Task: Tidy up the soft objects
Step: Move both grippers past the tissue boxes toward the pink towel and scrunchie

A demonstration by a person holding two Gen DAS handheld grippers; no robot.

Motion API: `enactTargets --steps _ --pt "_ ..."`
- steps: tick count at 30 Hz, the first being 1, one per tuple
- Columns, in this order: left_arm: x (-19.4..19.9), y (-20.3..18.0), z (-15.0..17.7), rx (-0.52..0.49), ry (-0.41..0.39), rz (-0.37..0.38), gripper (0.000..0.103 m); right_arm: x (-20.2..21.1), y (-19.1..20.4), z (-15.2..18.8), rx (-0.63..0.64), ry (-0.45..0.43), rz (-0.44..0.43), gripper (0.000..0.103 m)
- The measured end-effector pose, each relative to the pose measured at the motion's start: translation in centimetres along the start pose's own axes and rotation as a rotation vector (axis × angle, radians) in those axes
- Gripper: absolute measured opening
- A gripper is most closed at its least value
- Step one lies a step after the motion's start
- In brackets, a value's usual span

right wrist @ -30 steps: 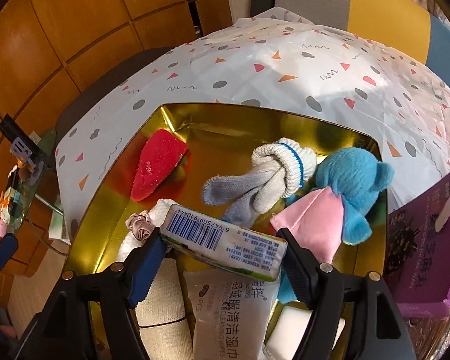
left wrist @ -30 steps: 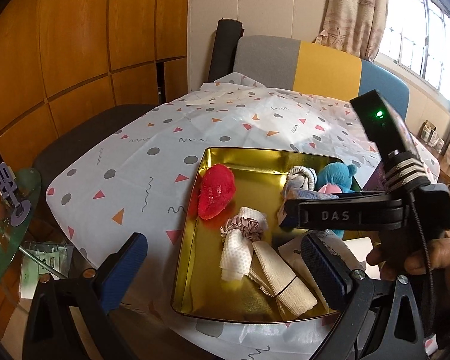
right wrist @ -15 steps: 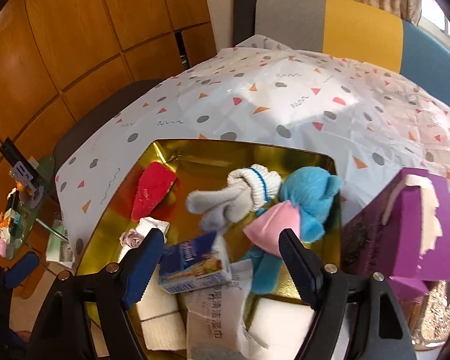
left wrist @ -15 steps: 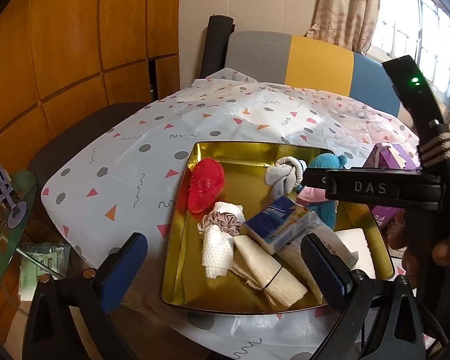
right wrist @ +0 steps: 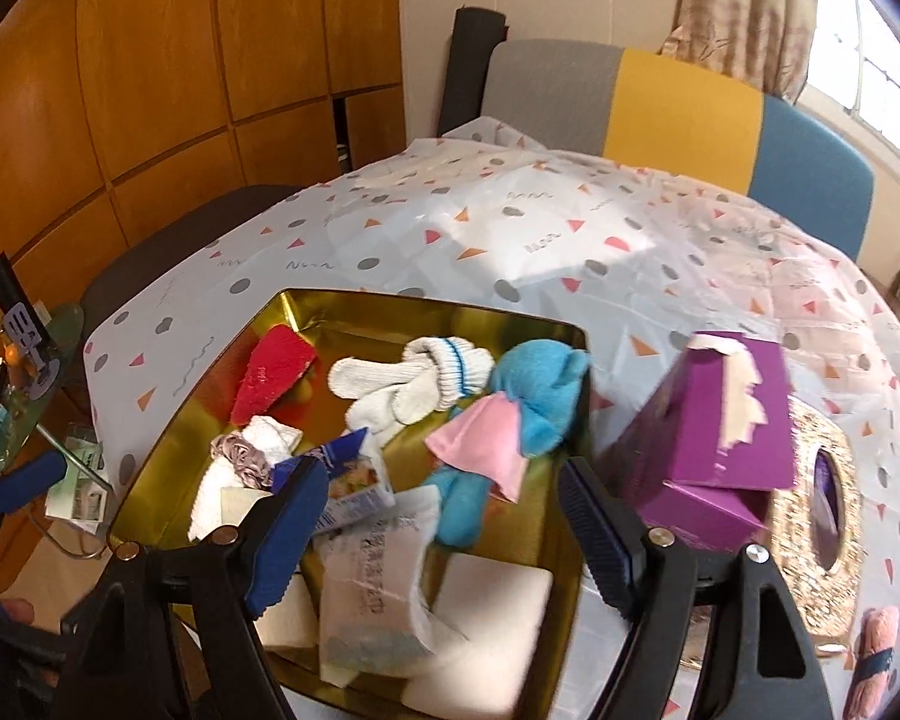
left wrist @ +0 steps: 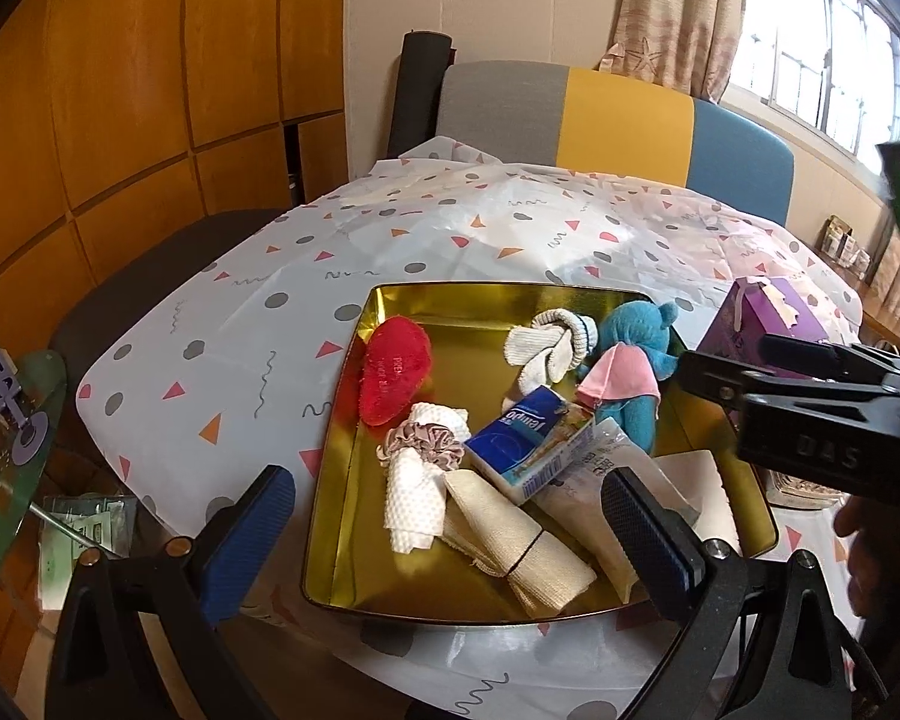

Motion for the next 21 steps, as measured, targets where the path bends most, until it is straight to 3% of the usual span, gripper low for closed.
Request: enactTargets --steps 21 --pt "-0.1 -3.7 0.5 -0.069 0.025 0.065 0.103 6.7 -9.7 3.0 -0.069 -0.045 0.150 0.080"
Point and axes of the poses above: each gripper's, at about its wrist camera, not at the fingertips, and x roughly against the way its jaws point, y to its left, z to its underside, the point moved 5 cm from there along -x, roughly the way its jaws point, and after that the axes turned 15 degrees about -y, right-handed, at the moved point
